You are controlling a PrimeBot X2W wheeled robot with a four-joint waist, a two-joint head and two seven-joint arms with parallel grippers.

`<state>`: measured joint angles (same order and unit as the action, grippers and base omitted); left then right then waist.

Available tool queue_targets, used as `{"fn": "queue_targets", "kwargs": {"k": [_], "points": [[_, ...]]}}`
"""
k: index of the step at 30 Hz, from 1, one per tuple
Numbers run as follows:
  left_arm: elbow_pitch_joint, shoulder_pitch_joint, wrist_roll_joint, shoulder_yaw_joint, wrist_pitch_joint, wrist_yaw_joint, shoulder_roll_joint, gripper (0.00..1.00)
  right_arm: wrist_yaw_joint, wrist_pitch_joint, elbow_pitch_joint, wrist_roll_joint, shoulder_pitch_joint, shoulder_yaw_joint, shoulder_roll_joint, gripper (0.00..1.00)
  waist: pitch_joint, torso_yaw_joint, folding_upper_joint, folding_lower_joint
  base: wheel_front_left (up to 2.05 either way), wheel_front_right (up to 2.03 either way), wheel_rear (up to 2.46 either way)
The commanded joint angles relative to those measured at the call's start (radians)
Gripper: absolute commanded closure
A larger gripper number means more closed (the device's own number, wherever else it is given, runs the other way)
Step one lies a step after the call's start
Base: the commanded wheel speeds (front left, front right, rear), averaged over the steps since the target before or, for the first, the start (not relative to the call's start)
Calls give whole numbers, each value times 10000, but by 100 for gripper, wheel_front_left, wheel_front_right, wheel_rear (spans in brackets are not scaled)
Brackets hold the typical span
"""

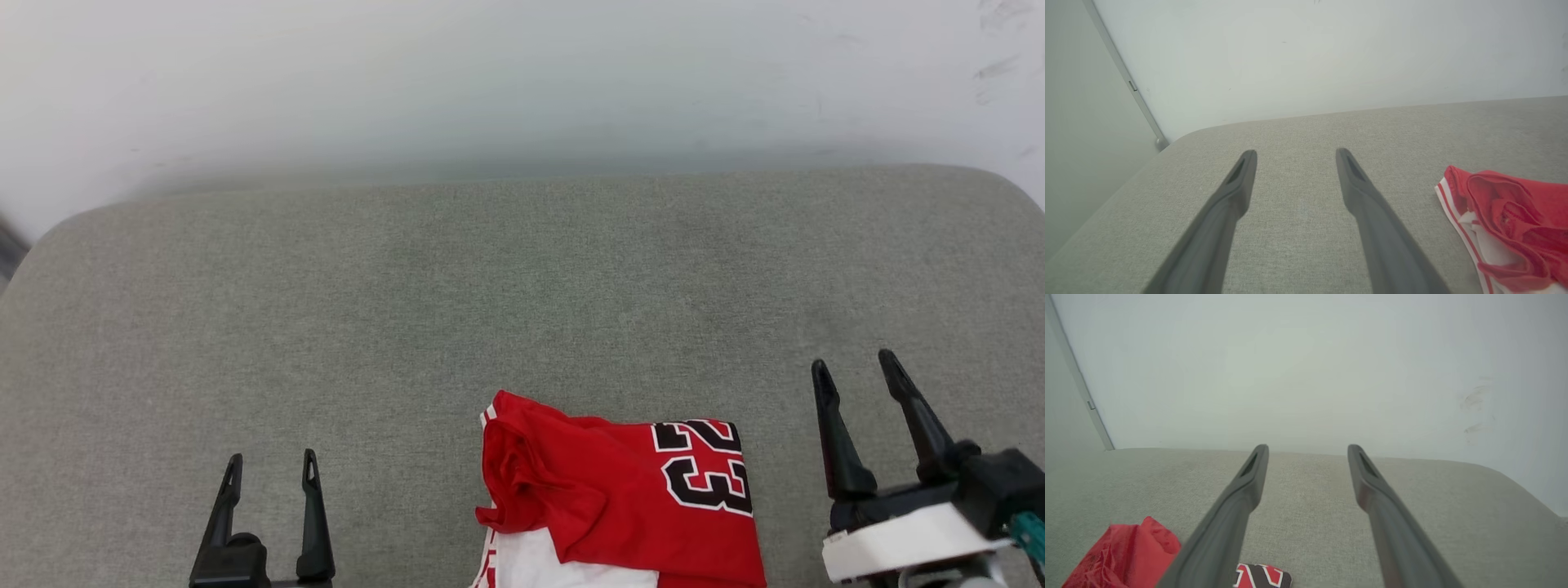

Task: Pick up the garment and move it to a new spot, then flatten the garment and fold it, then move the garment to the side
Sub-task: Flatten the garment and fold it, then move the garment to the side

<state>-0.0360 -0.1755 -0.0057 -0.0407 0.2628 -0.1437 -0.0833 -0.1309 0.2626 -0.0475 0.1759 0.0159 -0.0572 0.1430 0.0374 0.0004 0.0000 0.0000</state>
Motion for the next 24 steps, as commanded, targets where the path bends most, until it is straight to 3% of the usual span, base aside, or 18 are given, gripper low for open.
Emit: {"fn": "queue_targets", "kwargs": {"k": [1, 10, 24], "points": [[-42, -67, -32, 21, 23, 4, -3, 0, 4, 21, 173, -97, -205, 121, -128, 0, -12, 15, 0, 0, 0, 0, 0], [-168, -281, -200, 169, 25, 201, 82, 0, 4, 19, 971, -517, -1770, 759, -782, 0, -129, 125, 0, 0, 0, 0, 0], [-184, -428, -123, 308, 25, 441, 175, 0, 4, 21, 1323, -975, -2264, 573, -912, 0, -202, 189, 0, 0, 0, 0, 0]]}}
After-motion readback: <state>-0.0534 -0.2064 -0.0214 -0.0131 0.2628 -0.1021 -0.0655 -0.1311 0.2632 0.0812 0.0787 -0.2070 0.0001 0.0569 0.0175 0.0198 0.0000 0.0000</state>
